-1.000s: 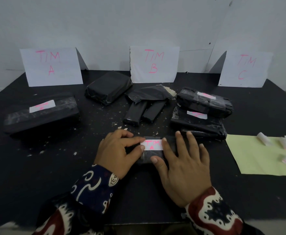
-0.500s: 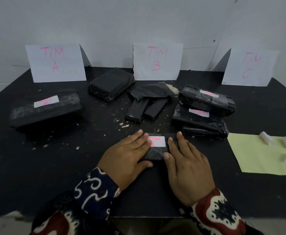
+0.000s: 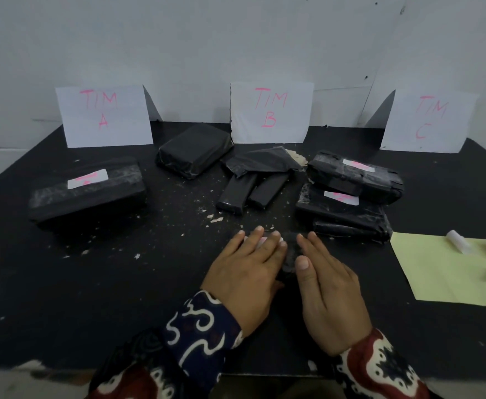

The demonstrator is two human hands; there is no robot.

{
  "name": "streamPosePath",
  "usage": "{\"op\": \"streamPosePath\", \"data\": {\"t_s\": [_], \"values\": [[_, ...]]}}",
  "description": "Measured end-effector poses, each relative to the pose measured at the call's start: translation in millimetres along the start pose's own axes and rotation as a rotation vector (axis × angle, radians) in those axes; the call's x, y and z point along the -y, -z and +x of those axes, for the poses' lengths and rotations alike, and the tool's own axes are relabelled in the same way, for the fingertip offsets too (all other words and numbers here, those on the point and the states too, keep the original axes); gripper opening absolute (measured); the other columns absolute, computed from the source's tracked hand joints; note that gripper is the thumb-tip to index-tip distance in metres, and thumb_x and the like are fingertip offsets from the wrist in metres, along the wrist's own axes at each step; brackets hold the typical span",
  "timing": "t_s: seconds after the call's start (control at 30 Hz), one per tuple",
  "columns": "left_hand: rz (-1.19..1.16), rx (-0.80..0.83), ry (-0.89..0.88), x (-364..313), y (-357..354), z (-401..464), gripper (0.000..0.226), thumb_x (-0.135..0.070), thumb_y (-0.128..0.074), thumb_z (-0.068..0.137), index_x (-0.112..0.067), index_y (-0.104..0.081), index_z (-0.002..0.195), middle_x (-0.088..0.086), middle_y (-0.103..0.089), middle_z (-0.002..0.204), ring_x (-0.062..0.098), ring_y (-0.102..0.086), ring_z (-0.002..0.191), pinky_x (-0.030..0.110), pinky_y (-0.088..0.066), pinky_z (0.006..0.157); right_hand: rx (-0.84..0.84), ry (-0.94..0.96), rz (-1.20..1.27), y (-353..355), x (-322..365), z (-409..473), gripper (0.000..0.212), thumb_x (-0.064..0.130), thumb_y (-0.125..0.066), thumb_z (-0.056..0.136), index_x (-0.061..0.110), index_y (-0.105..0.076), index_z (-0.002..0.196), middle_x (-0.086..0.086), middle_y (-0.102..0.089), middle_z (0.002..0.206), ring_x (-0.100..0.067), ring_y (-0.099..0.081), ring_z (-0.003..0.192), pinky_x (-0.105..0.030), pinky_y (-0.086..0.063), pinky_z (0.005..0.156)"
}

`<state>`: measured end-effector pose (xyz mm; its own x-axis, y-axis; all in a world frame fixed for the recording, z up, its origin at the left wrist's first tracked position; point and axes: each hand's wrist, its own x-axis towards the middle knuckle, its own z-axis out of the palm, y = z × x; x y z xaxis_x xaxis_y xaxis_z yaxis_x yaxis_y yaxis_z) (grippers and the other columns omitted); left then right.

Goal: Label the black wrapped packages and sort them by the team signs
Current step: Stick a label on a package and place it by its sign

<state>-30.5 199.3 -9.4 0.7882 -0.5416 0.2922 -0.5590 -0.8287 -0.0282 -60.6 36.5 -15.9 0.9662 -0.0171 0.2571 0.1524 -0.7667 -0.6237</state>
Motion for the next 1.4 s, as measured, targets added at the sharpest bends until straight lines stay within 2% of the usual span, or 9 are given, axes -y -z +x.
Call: {"op": "streamPosePath", "data": {"t_s": [0.1,0.23,0.57,0.67,0.83,1.0,1.1,1.27,1.4], "values": [[-0.039,-0.052,-0.018,-4.7,0.3,-2.5,0.050,-0.035,-0.037,0.088,-0.018,-0.057,0.131,0.005,-0.059,0.135,0.028,-0.052,0.128,0.047,-0.042,0.106,-0.047,-0.015,0.139,0.8,1.5,0.8,0.061,0.062,-0.022,0.094,0.031,-0.046,0.141,0.010,-0.042,0.149,0.004,-0.033,0.138,-0.031,-0.030,0.115],[-0.024,-0.109,-0.012,-2.7,-5.0,-10.8,0.043,-0.032,-0.040,0.090,-0.019,-0.064,0.123,0.005,-0.062,0.131,0.030,-0.055,0.126,0.047,-0.043,0.105,-0.082,-0.032,0.256,4.3,7.8,1.1,0.058,0.058,-0.030,0.091,0.030,-0.050,0.137,0.014,-0.050,0.140,0.006,-0.037,0.132,-0.003,-0.026,0.106],[0.015,-0.202,0.160,44.6,11.7,-59.4,0.041,-0.029,-0.043,0.091,-0.017,-0.065,0.122,0.005,-0.066,0.125,0.027,-0.060,0.119,0.049,-0.051,0.096,0.025,0.080,0.321,-7.9,31.2,7.6,0.058,0.059,-0.035,0.089,0.029,-0.054,0.135,0.029,-0.052,0.128,0.021,-0.044,0.116,0.003,-0.031,0.090],[0.056,-0.215,0.247,71.4,18.9,-78.7,0.041,-0.029,-0.043,0.089,-0.016,-0.068,0.119,0.005,-0.067,0.122,0.027,-0.063,0.116,0.041,-0.048,0.100,0.082,0.107,0.285,-13.6,38.1,8.9,0.058,0.063,-0.033,0.089,0.034,-0.054,0.134,0.028,-0.054,0.128,0.018,-0.046,0.118,-0.001,-0.035,0.092],[0.086,-0.187,0.404,117.7,24.6,-100.6,0.043,-0.028,-0.041,0.087,-0.013,-0.069,0.116,0.007,-0.069,0.119,0.032,-0.063,0.113,0.040,-0.036,0.100,0.170,0.122,0.203,-21.3,45.5,12.1,0.063,0.071,-0.028,0.087,0.038,-0.052,0.134,0.023,-0.054,0.132,0.002,-0.049,0.125,-0.034,-0.044,0.105],[0.071,-0.179,0.495,145.4,24.1,-105.4,0.032,-0.014,-0.067,0.082,-0.011,-0.069,0.114,0.009,-0.069,0.119,0.034,-0.061,0.115,0.047,-0.046,0.100,0.197,0.159,0.124,-23.3,50.8,21.4,0.066,0.073,-0.025,0.085,0.036,-0.057,0.130,0.024,-0.055,0.127,0.002,-0.047,0.123,-0.025,-0.039,0.105],[0.032,-0.147,0.527,145.8,23.6,-104.4,0.048,-0.003,-0.084,0.067,-0.009,-0.070,0.112,0.011,-0.069,0.118,0.037,-0.061,0.115,0.055,-0.046,0.097,0.213,0.169,0.075,-23.3,52.1,27.8,0.067,0.073,-0.025,0.085,0.035,-0.059,0.128,0.024,-0.057,0.125,0.004,-0.048,0.118,-0.017,-0.036,0.099],[-0.116,-0.130,0.586,139.0,30.5,-101.9,0.050,-0.019,-0.077,0.078,-0.016,-0.062,0.126,0.003,-0.059,0.134,0.027,-0.043,0.135,0.039,-0.031,0.108,0.251,0.195,-0.045,-23.2,50.8,42.0,0.065,0.072,-0.026,0.085,0.034,-0.062,0.123,0.021,-0.060,0.121,0.000,-0.053,0.113,-0.025,-0.043,0.098],[-0.232,-0.243,0.532,131.4,38.5,-68.6,0.044,-0.032,-0.070,0.082,-0.019,-0.064,0.124,-0.003,-0.059,0.133,0.018,-0.040,0.137,0.030,-0.029,0.107,0.191,0.260,-0.151,-23.3,45.5,69.3,0.046,0.059,-0.045,0.089,0.029,-0.066,0.118,0.014,-0.063,0.117,-0.007,-0.056,0.107,-0.025,-0.045,0.091]]}}
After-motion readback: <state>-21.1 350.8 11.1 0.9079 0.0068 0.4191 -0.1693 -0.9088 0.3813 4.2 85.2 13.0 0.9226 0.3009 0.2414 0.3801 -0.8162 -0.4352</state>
